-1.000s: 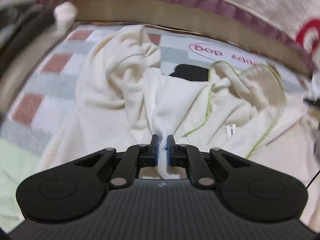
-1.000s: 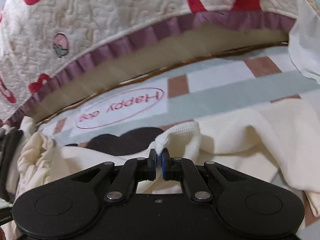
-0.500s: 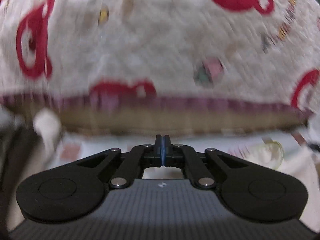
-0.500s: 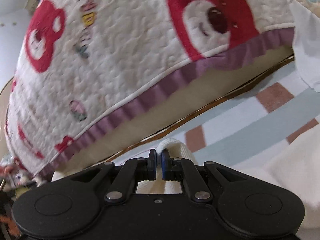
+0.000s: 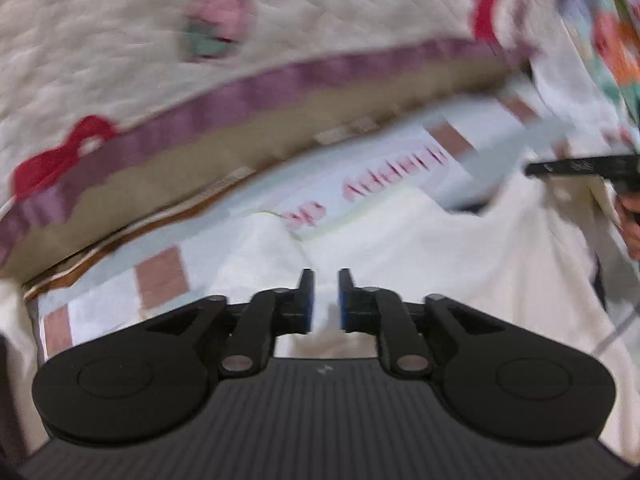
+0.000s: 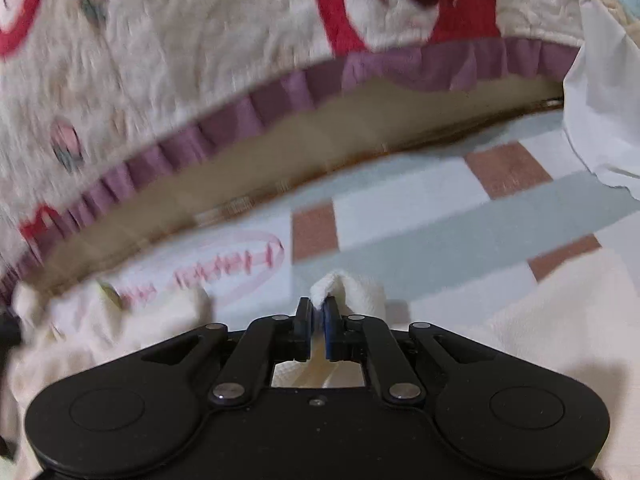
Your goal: Fold clothes
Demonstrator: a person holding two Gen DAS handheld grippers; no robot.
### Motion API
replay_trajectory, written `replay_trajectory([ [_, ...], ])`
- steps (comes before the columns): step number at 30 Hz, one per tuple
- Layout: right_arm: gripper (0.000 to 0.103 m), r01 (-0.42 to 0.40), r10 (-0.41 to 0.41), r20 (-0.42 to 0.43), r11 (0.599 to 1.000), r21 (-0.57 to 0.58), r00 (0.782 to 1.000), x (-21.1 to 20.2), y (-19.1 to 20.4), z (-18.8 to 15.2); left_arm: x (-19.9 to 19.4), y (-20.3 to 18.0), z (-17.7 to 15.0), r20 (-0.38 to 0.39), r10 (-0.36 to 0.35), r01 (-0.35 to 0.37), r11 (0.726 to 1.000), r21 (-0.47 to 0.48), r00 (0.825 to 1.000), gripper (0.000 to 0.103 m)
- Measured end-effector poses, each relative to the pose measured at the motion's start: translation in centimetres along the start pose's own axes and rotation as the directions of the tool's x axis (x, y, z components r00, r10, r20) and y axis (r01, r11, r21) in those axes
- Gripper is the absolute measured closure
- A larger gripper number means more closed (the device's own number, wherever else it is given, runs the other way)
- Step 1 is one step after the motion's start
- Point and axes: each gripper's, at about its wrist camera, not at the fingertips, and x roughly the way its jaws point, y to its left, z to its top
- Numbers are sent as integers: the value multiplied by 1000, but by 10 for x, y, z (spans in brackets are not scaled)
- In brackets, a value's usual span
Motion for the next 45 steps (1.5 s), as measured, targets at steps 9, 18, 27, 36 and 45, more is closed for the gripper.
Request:
replay_trajectory([
  [9, 94, -102, 114, -52, 977, 185, 992, 0, -17, 1, 78, -101, 62, -65, 9, -1, 993, 117, 998, 72],
  [18, 94, -240, 284, -40, 869, 432, 958, 2, -40, -10, 154, -113, 80, -121, 241, -246, 969, -27, 963, 60],
  [27, 93, -274, 319, -29, 854, 443, 947, 0, -40, -8, 163, -100, 66, -224, 282, -327, 924, -197, 933, 30],
  [36, 93, -213, 200, 73, 919, 332, 977, -22, -33, 4, 145, -93, 53, -133, 112, -154, 915, -372, 985, 76],
  [45, 86, -242, 238, 73, 829, 504, 969, -27, -83, 13, 151, -122, 55, -154, 123, -155, 964, -218, 980, 39],
])
